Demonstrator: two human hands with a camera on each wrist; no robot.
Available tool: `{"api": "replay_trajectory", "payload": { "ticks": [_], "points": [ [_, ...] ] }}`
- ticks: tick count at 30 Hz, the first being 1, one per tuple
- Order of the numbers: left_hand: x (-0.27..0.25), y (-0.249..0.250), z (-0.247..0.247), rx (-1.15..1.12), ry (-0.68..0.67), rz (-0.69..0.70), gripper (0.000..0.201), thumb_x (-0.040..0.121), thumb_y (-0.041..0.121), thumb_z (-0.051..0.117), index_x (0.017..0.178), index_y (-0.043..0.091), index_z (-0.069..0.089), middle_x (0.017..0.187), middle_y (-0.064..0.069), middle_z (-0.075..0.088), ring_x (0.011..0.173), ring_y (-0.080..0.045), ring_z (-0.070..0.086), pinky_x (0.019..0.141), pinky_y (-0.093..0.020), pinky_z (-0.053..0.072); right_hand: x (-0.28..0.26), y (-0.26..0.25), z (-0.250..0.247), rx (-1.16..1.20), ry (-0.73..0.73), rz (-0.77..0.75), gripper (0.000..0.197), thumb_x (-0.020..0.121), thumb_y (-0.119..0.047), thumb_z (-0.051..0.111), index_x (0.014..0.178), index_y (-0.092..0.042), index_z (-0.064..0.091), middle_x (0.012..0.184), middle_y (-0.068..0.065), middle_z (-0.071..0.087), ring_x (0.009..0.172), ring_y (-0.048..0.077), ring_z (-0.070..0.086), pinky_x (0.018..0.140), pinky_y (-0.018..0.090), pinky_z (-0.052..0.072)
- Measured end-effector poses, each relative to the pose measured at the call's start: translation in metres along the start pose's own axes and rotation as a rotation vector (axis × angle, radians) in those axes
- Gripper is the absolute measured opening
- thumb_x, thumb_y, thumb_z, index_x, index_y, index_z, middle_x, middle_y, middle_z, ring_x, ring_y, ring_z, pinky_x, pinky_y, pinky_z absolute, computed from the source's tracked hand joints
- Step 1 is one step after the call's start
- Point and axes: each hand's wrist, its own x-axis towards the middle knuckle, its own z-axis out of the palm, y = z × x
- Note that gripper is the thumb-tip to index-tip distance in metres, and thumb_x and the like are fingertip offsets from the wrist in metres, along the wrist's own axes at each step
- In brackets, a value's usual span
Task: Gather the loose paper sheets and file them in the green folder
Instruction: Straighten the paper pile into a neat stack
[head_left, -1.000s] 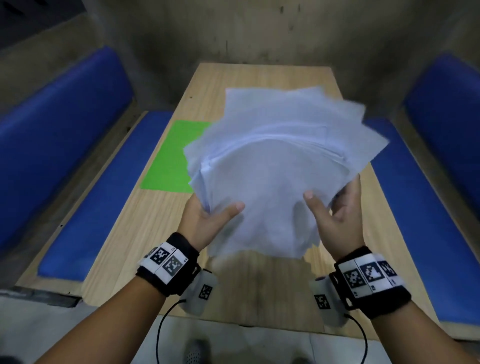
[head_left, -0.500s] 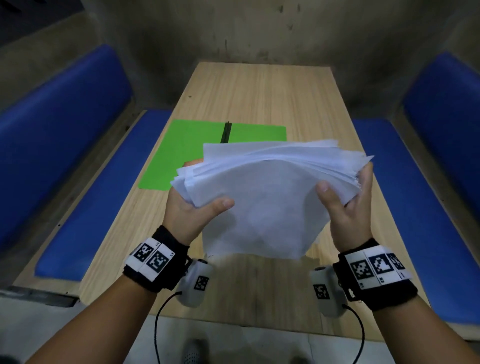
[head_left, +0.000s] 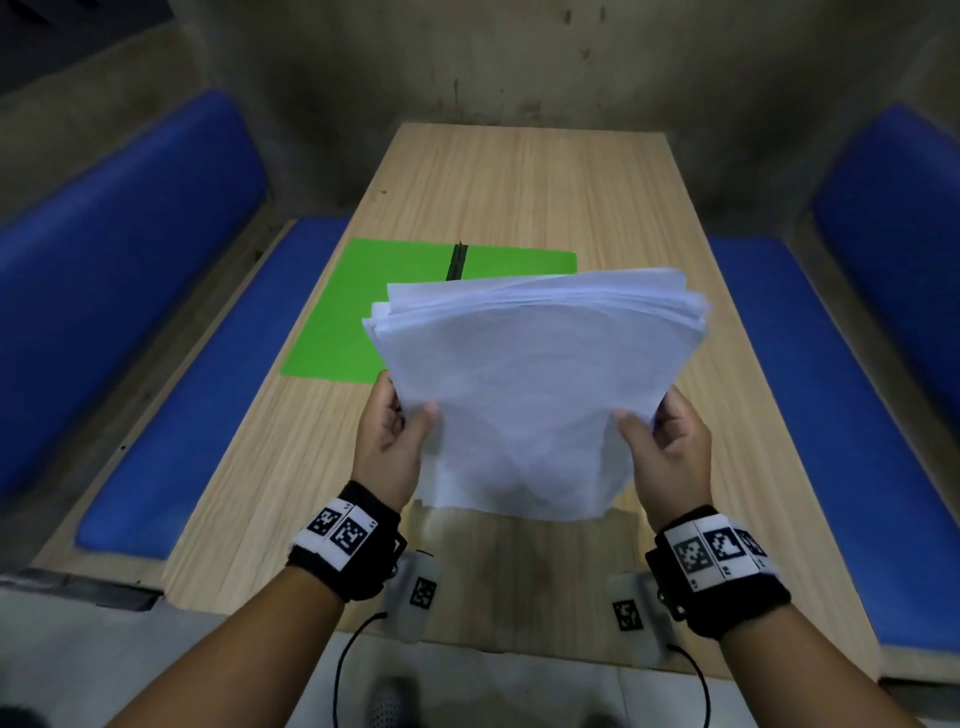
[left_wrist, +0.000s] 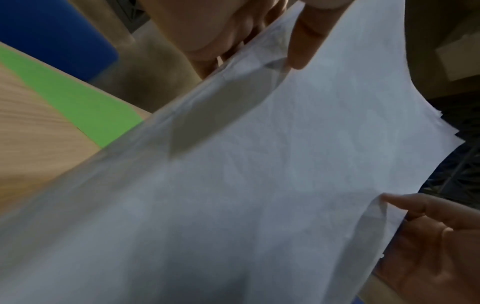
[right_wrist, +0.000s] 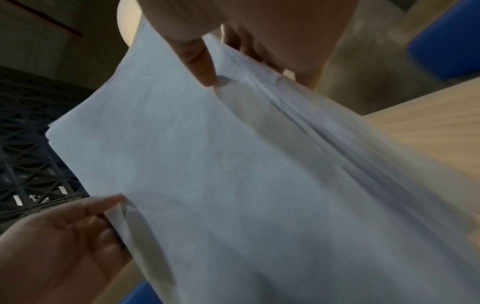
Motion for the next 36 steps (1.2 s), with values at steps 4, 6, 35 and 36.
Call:
{"api": "replay_trajectory", "payload": {
  "ticks": [4,6,35,36],
  "points": [
    [-0.001,0.003,0.006,0.014,-0.005,0.021,0.058,0.08,0.023,0.054,0.132,0.001,0.041,0.116,-0.002,0.06,0.107,-0.018,0.057,0.087,-0.03,0.051,-0.005,0.003,0.003,0.048,0.003,0.0,0.03,0.08,-0.006,0.051,0.104,-0.021,0.06,0.1,0.0,0.066,0.094,0.016,0.061,0.081,0.033,0.05],
    [-0.002,0.004,0.007,0.041,-0.032,0.014,0.056,0.081,0.024,0.052,0.133,0.007,0.04,0.119,-0.001,0.059,0.11,-0.019,0.056,0.09,-0.035,0.05,-0.006,0.004,0.007,0.053,-0.025,0.023,0.043,0.08,-0.007,0.051,0.119,-0.026,0.054,0.117,0.0,0.064,0.108,0.016,0.061,0.089,0.035,0.05],
    [-0.007,0.01,0.006,0.058,-0.05,0.048,0.046,0.088,0.017,0.048,0.131,0.001,0.044,0.117,0.002,0.062,0.107,-0.008,0.06,0.083,-0.018,0.049,-0.013,0.042,-0.026,0.006,-0.028,0.305,0.033,0.1,-0.01,0.037,0.097,-0.022,0.068,0.09,-0.019,0.074,0.097,0.011,0.064,0.085,0.023,0.051],
    [-0.007,0.01,0.006,0.06,-0.051,0.047,0.046,0.088,0.018,0.048,0.131,0.001,0.044,0.117,0.001,0.062,0.107,-0.009,0.06,0.083,-0.018,0.049,-0.013,0.032,-0.026,0.083,-0.003,0.249,0.032,0.102,-0.025,0.034,0.102,-0.027,0.066,0.096,-0.018,0.074,0.099,0.008,0.064,0.09,0.03,0.049]
  ]
}}
